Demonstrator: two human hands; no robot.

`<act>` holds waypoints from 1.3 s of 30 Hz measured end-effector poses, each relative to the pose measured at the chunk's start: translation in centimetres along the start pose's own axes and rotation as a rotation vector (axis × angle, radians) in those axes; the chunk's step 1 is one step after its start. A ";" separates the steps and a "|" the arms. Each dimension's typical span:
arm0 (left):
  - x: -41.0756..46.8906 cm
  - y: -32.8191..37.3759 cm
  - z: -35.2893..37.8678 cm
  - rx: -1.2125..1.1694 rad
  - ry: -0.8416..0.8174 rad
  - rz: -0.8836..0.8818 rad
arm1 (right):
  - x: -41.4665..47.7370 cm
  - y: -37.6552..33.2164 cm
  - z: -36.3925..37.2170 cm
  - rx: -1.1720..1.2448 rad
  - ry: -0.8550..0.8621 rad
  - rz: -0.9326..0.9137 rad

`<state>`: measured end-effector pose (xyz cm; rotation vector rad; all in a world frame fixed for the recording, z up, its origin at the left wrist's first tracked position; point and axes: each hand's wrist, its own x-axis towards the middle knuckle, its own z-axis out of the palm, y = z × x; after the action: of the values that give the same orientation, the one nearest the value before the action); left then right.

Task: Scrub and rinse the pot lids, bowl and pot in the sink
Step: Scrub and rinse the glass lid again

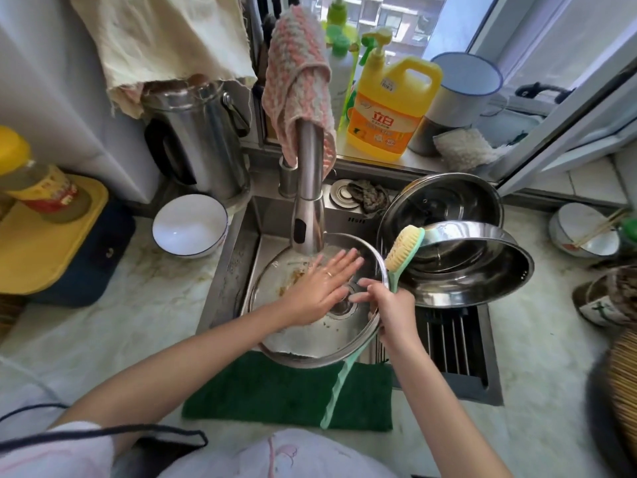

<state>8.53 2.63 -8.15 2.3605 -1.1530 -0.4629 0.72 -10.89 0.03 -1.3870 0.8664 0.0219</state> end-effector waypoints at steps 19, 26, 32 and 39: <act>-2.9 -2.8 -3.8 0.206 -0.109 -0.355 | -0.5 -1.0 -0.1 0.025 -0.017 -0.037; -7.8 -3.4 -7.6 -0.180 0.232 -0.404 | -0.8 -1.1 -0.4 0.088 -0.097 0.123; -9.5 -4.2 -7.9 -0.883 0.555 -0.759 | 0.2 0.0 0.4 0.103 -0.162 0.169; -9.4 -2.6 -11.9 -0.646 0.815 -0.496 | 0.3 2.0 3.1 0.462 -0.304 0.396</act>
<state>10.46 14.73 1.21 1.8993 -0.0199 0.0150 1.59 -7.88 -2.05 -0.7435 0.8130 0.3100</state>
